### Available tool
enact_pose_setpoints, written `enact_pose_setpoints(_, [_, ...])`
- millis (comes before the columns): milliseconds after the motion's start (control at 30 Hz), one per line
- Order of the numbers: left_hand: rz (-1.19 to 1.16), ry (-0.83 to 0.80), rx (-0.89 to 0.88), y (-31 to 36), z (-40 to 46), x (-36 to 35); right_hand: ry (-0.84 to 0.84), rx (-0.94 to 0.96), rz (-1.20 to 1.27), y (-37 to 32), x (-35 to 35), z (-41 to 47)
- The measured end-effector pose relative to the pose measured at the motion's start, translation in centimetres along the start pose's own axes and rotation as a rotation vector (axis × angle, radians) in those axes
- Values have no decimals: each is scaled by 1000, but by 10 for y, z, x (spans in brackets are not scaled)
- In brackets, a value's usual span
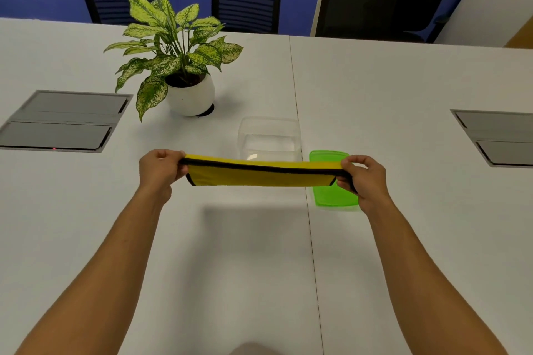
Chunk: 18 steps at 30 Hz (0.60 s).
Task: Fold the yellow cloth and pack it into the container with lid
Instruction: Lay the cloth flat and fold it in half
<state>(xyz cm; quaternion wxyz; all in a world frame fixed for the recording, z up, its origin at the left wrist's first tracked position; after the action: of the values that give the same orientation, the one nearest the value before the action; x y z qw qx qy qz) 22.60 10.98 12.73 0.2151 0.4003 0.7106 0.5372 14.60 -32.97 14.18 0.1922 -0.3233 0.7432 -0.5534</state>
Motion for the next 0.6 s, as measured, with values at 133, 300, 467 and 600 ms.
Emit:
enact_pose_setpoints(133, [88,-121,-193,-15,-13,1,-30,98,12,19,6,-1])
enact_pose_setpoints(300, [63,-215,-183,-66,-31,19,-54,64,-23,84,30,-7])
enact_pose_setpoints(467, [202,-236,-41,-132,-37,52,-112,-66,-101,148,59,-22])
enact_pose_setpoints(600, [312,-219,53,-170,-40,71,-131,-151,-210,184,76,-35])
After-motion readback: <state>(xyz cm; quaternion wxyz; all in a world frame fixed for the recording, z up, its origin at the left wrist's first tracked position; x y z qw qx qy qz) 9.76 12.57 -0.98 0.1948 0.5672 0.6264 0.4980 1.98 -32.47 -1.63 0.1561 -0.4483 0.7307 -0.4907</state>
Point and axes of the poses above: each hand's wrist, its own z-axis towards the middle knuckle, its own x-axis out of the back of the hand, y = z × x, the point moved 6 cm from there along z, towards the middle knuckle, and after that the axes turned 13 degrees about y, right-handed, at the moved point
